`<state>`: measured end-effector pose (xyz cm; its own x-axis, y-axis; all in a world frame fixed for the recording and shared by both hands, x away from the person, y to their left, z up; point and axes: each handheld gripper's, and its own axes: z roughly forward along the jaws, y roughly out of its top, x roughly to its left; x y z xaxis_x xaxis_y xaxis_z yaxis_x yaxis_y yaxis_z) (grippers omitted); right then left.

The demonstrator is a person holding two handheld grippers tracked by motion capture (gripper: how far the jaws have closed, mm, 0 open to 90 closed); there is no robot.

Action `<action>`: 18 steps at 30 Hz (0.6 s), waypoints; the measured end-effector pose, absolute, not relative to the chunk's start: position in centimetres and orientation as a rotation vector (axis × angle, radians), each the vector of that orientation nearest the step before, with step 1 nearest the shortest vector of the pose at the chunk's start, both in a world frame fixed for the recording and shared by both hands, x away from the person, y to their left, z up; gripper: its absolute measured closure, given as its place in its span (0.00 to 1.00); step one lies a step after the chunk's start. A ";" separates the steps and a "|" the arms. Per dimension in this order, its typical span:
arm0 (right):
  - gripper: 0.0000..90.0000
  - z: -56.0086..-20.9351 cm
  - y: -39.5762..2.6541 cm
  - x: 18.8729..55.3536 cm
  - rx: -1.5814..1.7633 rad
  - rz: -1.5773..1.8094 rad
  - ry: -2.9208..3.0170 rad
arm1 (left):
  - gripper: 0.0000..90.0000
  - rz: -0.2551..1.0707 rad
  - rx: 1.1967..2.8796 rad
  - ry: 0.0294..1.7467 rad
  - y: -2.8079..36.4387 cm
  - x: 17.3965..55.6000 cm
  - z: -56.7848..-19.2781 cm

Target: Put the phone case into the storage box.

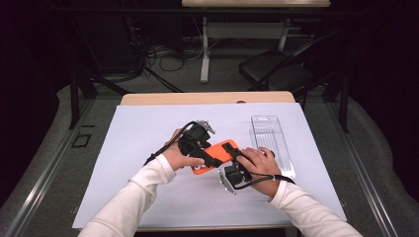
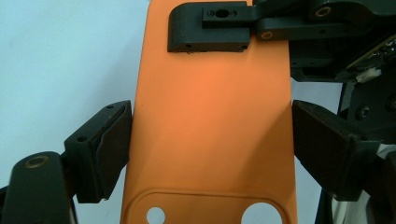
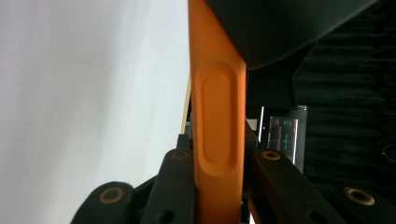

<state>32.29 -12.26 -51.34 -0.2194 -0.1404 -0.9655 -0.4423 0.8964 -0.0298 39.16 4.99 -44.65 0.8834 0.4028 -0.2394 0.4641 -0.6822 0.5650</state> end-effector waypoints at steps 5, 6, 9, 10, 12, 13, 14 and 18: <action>0.95 -51.4 -12.3 32.3 -0.445 0.293 1.769 | 0.17 -0.126 2.402 0.630 5.0 39.1 -44.6; 0.95 -51.4 -12.3 32.3 -0.448 0.296 1.764 | 0.17 -0.135 2.394 0.629 5.0 39.2 -44.6; 0.96 -51.3 -12.3 32.3 -0.429 0.300 1.751 | 0.17 -0.143 2.379 0.632 5.1 39.3 -44.5; 0.97 -51.3 -12.3 32.3 -0.428 0.302 1.747 | 0.17 -0.142 2.377 0.630 5.2 39.3 -44.5; 0.97 -51.2 -12.4 32.3 -0.422 0.299 1.748 | 0.17 -0.140 2.369 0.632 5.2 39.3 -44.5; 0.97 -51.2 -12.4 32.3 -0.423 0.299 1.747 | 0.17 -0.140 2.368 0.631 5.2 39.3 -44.5; 0.97 -51.2 -12.4 32.4 -0.426 0.297 1.747 | 0.17 -0.136 2.368 0.625 5.2 39.3 -44.5; 0.97 -51.3 -12.4 32.4 -0.430 0.297 1.746 | 0.17 -0.128 2.378 0.613 5.2 39.2 -44.7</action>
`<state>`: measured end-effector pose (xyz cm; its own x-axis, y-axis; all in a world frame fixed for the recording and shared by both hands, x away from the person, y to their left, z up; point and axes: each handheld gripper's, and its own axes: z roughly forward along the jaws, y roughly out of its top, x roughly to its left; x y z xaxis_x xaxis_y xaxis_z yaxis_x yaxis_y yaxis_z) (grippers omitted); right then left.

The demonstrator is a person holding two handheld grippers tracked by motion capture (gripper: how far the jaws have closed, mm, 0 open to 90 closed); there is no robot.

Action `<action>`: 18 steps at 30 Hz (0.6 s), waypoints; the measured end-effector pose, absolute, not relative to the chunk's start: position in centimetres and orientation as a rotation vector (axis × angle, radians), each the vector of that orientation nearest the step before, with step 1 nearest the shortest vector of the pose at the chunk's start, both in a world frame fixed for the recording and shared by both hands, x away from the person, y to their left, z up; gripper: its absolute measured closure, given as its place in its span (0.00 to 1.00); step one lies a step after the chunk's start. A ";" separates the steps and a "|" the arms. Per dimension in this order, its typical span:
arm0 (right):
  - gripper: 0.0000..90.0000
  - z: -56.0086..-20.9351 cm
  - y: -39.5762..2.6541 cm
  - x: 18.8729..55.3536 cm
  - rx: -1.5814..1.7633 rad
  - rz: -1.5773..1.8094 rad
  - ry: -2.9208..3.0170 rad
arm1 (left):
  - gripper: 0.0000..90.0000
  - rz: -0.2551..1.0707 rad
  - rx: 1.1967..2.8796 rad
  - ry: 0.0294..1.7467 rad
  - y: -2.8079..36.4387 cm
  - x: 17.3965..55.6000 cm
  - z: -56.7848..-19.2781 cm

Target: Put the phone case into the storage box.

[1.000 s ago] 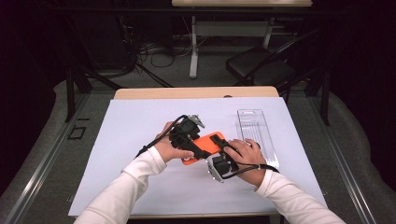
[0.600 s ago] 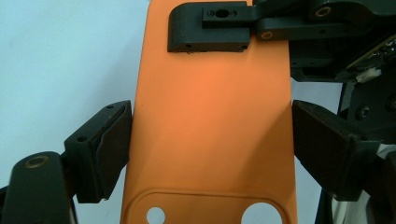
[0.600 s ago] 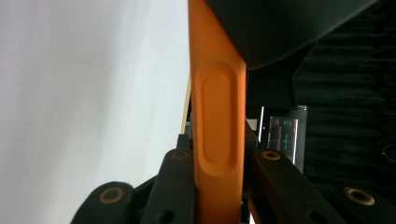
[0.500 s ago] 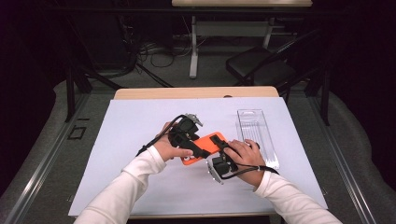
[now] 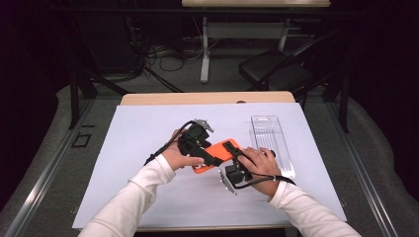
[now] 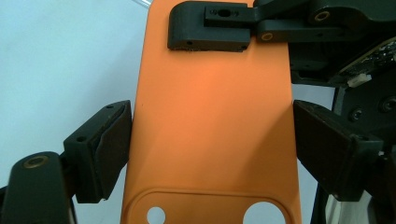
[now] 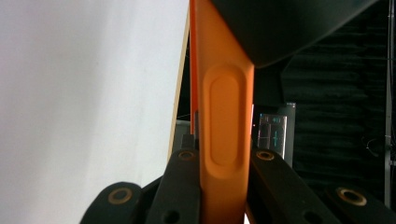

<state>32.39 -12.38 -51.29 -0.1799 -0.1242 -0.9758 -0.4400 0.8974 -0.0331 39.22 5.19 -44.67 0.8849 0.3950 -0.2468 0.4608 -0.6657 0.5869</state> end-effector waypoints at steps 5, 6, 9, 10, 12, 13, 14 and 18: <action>0.97 -51.3 -12.4 32.4 -0.423 0.286 1.749 | 0.16 -0.076 2.380 0.603 5.1 39.0 -44.6; 0.97 -51.3 -12.4 32.4 -0.417 0.287 1.751 | 0.16 -0.078 2.374 0.605 5.1 38.9 -44.6; 0.97 -51.2 -12.5 32.5 -0.417 0.289 1.758 | 0.16 -0.074 2.375 0.606 5.1 38.9 -44.5; 0.97 -51.2 -12.6 32.5 -0.414 0.291 1.764 | 0.16 -0.070 2.373 0.606 5.2 38.9 -44.5; 0.97 -51.2 -12.7 32.6 -0.409 0.281 1.771 | 0.16 -0.065 2.369 0.609 5.3 38.8 -44.4; 0.97 -51.2 -12.7 32.6 -0.401 0.288 1.776 | 0.16 -0.062 2.366 0.610 5.3 38.8 -44.3; 0.97 -51.3 -12.8 32.7 -0.394 0.296 1.778 | 0.16 -0.059 2.367 0.614 5.4 38.7 -44.2; 0.97 -51.2 -13.1 32.8 -0.383 0.282 1.794 | 0.16 -0.040 2.367 0.622 5.7 38.6 -43.9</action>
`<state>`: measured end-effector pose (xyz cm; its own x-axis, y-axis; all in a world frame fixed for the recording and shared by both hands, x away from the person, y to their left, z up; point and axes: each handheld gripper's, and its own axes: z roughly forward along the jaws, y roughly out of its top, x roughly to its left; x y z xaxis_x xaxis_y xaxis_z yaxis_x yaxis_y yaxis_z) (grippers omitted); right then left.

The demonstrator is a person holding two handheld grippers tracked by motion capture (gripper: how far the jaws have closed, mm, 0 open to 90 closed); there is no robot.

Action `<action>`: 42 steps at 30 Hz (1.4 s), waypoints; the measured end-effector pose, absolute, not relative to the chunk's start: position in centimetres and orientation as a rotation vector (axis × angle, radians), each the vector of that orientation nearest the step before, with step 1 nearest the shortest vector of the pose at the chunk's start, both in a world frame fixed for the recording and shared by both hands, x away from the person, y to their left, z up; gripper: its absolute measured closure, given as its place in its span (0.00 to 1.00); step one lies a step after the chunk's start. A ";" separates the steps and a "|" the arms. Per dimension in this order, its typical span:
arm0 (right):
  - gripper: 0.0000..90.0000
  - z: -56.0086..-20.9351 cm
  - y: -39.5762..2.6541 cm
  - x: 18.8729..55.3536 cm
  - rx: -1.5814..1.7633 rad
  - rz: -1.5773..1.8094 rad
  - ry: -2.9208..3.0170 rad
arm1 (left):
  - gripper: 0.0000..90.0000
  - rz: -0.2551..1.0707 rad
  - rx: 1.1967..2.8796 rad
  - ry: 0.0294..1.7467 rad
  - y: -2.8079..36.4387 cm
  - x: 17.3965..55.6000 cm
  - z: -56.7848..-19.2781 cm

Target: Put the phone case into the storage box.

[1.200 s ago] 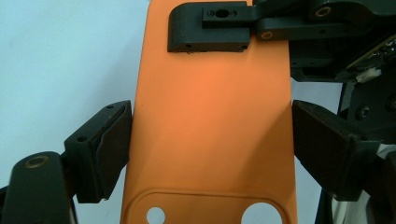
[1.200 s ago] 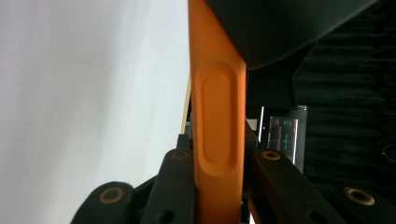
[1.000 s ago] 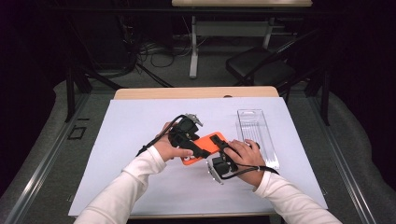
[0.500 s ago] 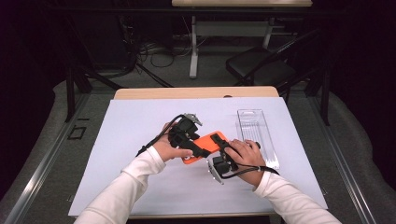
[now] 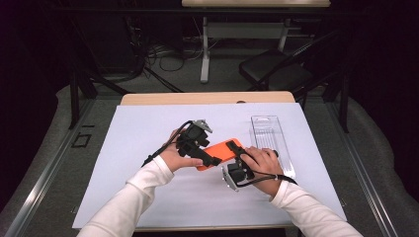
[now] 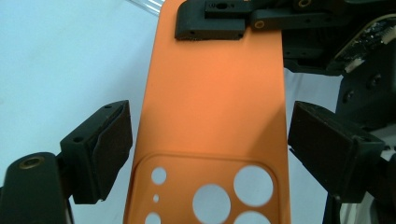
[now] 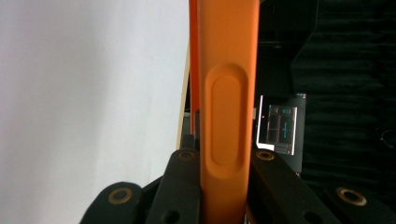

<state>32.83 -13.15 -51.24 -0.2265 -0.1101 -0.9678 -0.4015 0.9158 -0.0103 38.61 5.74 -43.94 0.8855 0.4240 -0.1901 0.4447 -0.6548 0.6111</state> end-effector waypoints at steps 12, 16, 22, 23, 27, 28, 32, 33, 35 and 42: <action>0.97 -51.0 -14.1 33.0 -0.357 0.270 1.809 | 0.16 -0.021 2.337 0.624 6.8 38.3 -43.2; 0.97 -51.0 -14.4 33.1 -0.344 0.283 1.808 | 0.16 -0.019 2.331 0.625 7.3 38.2 -42.9; 0.97 -50.8 -15.3 33.0 -0.335 0.278 1.804 | 0.16 -0.001 2.316 0.639 8.6 38.0 -42.3; 0.97 -50.7 -15.5 32.9 -0.333 0.275 1.806 | 0.16 0.004 2.310 0.642 8.8 38.0 -42.2; 0.97 -50.5 -16.2 32.9 -0.322 0.273 1.807 | 0.16 0.015 2.305 0.658 9.6 38.1 -42.0; 0.97 -50.4 -16.3 32.9 -0.317 0.269 1.806 | 0.16 0.017 2.298 0.660 9.7 38.0 -42.1; 0.97 -50.2 -16.6 33.0 -0.306 0.287 1.815 | 0.17 0.021 2.303 0.645 10.0 37.9 -42.1; 0.97 -50.0 -16.7 33.0 -0.301 0.297 1.822 | 0.17 0.023 2.303 0.645 10.0 37.9 -42.1; 0.97 -49.8 -16.8 33.1 -0.272 0.338 1.845 | 0.17 0.032 2.308 0.639 10.2 37.8 -42.0; 0.97 -49.3 -16.9 33.3 -0.228 0.416 1.892 | 0.17 0.035 2.293 0.624 10.6 37.7 -41.7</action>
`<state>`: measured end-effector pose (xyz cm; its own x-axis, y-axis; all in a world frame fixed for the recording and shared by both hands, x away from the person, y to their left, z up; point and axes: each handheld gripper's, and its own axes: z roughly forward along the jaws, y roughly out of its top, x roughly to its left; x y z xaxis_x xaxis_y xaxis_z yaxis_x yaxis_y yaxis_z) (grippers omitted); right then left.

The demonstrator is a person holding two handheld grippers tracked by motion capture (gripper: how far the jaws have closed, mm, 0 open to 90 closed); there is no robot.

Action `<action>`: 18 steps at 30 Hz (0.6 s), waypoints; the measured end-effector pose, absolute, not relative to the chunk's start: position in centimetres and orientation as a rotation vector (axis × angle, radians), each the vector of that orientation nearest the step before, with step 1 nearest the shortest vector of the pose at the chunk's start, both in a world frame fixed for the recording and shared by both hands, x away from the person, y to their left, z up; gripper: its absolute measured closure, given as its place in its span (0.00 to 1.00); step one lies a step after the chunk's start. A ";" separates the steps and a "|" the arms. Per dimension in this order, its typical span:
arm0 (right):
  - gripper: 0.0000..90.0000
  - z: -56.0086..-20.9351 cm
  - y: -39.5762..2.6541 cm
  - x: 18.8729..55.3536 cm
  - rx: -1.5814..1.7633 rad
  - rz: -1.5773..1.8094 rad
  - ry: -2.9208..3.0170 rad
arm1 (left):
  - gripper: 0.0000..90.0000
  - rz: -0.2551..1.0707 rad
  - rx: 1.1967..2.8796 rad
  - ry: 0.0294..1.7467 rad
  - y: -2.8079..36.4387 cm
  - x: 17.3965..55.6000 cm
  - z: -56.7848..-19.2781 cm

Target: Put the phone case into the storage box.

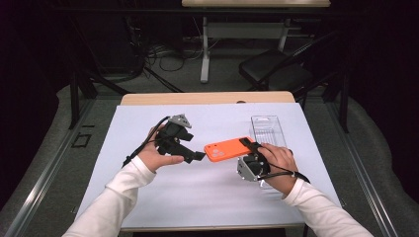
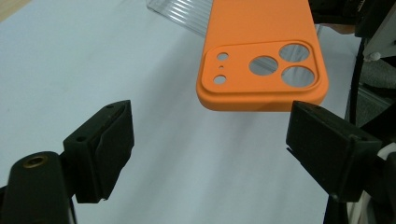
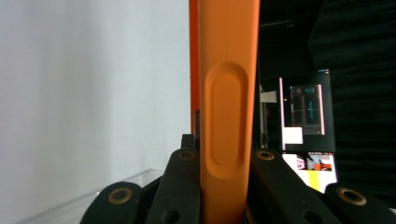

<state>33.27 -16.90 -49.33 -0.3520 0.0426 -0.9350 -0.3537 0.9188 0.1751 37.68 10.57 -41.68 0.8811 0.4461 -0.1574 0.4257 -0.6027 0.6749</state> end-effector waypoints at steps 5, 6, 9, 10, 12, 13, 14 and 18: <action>0.97 -49.0 -17.0 33.3 -0.162 0.504 1.948 | 0.17 0.048 2.284 0.609 10.6 37.5 -41.5; 0.97 -48.9 -17.0 33.3 -0.145 0.521 1.961 | 0.17 0.050 2.282 0.606 10.6 37.5 -41.5; 0.97 -48.7 -17.2 33.5 -0.117 0.579 1.981 | 0.17 0.058 2.273 0.609 10.6 37.4 -41.4; 0.97 -48.7 -17.2 33.5 -0.108 0.592 1.989 | 0.17 0.056 2.271 0.608 10.5 37.4 -41.4; 0.97 -48.6 -17.2 33.5 -0.082 0.625 2.006 | 0.17 0.061 2.276 0.602 10.5 37.5 -41.4; 0.97 -48.6 -17.3 33.5 -0.070 0.643 2.015 | 0.17 0.060 2.275 0.601 10.5 37.5 -41.4; 0.97 -48.6 -17.3 33.5 -0.055 0.661 2.027 | 0.17 0.062 2.275 0.600 10.4 37.5 -41.4; 0.97 -48.4 -17.5 33.7 -0.014 0.707 2.052 | 0.18 0.054 2.269 0.593 10.2 37.5 -41.5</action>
<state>33.72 -17.47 -48.36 -0.5644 0.2596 -0.7836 -0.2783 0.8339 0.4767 37.51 10.16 -41.49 0.8906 0.4317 -0.1426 0.3988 -0.5912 0.7010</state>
